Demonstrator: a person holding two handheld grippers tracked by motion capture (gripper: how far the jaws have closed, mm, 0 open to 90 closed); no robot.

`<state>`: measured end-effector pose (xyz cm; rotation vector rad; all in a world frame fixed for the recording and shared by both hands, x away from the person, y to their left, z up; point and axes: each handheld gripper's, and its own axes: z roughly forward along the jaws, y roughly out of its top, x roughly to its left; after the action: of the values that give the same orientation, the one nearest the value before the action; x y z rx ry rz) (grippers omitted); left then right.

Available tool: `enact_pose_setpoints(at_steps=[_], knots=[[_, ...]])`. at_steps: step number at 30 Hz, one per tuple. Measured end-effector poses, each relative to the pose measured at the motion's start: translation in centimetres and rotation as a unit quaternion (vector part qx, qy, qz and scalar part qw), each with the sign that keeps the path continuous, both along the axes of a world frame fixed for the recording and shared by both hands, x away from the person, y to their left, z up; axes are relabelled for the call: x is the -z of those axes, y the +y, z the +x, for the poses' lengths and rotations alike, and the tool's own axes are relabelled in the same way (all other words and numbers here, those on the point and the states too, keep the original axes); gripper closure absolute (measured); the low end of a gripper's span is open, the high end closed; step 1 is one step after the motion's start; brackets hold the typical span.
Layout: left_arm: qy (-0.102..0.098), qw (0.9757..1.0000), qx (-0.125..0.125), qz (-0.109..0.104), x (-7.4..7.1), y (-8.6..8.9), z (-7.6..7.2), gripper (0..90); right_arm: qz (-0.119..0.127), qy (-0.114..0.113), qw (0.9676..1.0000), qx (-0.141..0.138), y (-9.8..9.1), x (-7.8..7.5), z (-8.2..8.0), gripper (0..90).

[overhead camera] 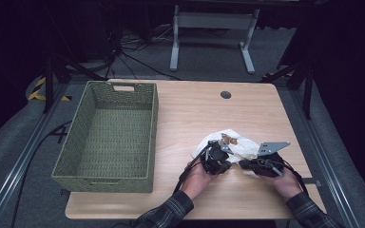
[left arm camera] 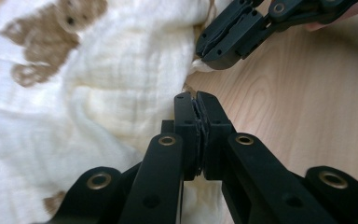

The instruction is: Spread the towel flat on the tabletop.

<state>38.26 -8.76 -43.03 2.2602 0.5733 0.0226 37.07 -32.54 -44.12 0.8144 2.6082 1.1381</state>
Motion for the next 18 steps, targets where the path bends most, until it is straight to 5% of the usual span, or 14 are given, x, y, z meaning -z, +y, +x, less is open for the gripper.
enact_pose_setpoints(at_steps=[4, 18], knots=[[-0.003, 0.9996, -0.023, -0.019, -1.1, 1.8, 0.5, 87.7, 0.011, -0.005, 0.9999, 0.008, -1.2, -0.8, 0.0, 86.9], [-0.017, 0.9950, -0.091, -0.036, -2.7, 6.5, 2.1, 87.7, 0.035, -0.021, 0.9971, 0.065, -6.1, -2.3, 0.1, 87.1]])
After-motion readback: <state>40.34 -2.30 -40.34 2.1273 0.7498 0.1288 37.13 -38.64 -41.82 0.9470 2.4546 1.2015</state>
